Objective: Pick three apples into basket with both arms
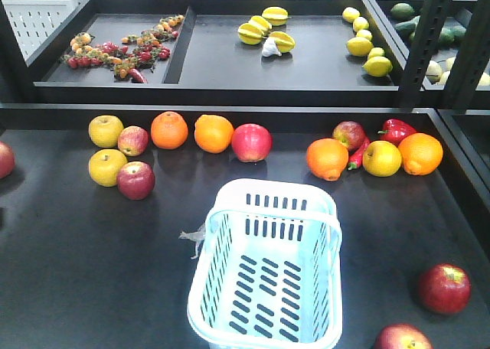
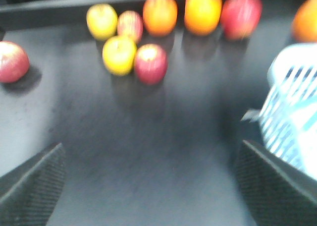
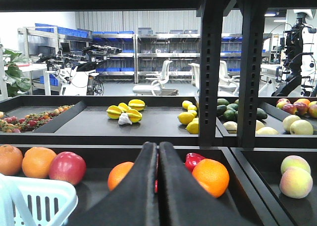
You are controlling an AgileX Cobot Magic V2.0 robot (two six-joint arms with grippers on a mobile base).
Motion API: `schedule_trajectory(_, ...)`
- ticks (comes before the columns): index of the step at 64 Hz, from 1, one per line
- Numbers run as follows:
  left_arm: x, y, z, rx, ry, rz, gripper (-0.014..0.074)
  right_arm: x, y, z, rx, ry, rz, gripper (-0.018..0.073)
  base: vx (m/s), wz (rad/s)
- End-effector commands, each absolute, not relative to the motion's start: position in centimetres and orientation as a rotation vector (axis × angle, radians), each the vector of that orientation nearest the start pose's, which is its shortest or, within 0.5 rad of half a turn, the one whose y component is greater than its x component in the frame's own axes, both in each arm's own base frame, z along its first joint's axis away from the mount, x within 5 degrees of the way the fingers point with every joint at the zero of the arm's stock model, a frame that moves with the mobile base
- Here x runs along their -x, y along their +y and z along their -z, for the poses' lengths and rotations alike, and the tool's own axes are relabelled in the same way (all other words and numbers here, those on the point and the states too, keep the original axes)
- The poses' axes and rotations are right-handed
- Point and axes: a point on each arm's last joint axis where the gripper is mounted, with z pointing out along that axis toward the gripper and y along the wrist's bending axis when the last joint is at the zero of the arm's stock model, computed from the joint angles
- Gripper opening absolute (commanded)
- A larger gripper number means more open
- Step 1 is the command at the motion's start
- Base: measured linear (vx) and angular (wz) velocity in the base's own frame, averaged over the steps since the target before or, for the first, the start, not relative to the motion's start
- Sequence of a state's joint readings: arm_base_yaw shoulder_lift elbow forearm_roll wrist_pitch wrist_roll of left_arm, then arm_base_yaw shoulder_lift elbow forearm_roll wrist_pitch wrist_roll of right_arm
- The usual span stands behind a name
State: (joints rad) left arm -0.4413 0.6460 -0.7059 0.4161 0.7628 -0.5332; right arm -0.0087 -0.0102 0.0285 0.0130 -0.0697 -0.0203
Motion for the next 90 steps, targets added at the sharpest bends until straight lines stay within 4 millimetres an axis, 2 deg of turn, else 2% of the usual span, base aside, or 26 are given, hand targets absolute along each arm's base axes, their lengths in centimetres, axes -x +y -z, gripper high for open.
schedule_trajectory(1,-10.1,-2.0,-35.3,-0.027,1.989,0.152,0.064,-5.5,-0.1,-21.3,0.005,1.364,0.023,-0.0009,0.0,0.0)
schedule_trajectory(8,-8.7,-1.1,-35.5,-0.008,1.969,0.148,0.063,-5.5,-0.1,-21.3,0.005,1.364,0.023,-0.0009,0.0,0.0)
schedule_trajectory(16,-7.8,-0.6,-35.5,0.007,1.97,0.134,0.0623,-5.5,-0.1,-21.3,0.005,1.364,0.023,-0.0009,0.0,0.0)
schedule_trajectory(32,-7.8,-0.5,-35.4,0.01,1.982,0.127,0.0588,-5.4,-0.1,-21.3,0.005,1.356,0.023,-0.0009,0.0,0.0)
schedule_trajectory(42,-7.8,-0.5,-35.4,0.01,1.984,0.127,0.0572,-5.3,-0.1,-22.0,-0.007,1.289,0.011,-0.0009,0.0,0.0)
schedule_trajectory(50,-7.8,-0.5,-35.4,0.01,1.984,0.127,0.0569,-5.1,-0.1,-23.4,-0.029,1.324,-0.02,-0.0009,0.0,0.0)
schedule_trajectory(55,-7.8,-0.5,-35.4,0.01,1.984,0.127,0.0569,-4.6,0.0,-25.4,-0.022,1.348,-0.012,-0.0009,0.0,0.0)
schedule_trajectory(65,-7.8,-0.5,-35.4,0.01,1.984,0.127,0.0569,-4.1,0.0,-30.0,-0.022,1.527,-0.013,-0.0009,0.0,0.0)
schedule_trajectory(70,-7.8,-0.5,-35.4,0.01,1.984,0.127,0.0569,-4.5,0.0,-32.1,-0.023,1.693,-0.014,-0.0009,0.0,0.0)
schedule_trajectory(84,-7.8,-0.5,-35.4,0.01,1.984,0.127,0.0569,-6.9,-0.1,-35.7,-0.01,2.205,0.005,-0.0009,0.0,0.0)
schedule_trajectory(90,-7.8,-0.5,-35.4,0.01,1.984,0.127,0.0569,-8.4,-0.1,-36.5,-0.011,2.321,0.005,-0.0009,0.0,0.0)
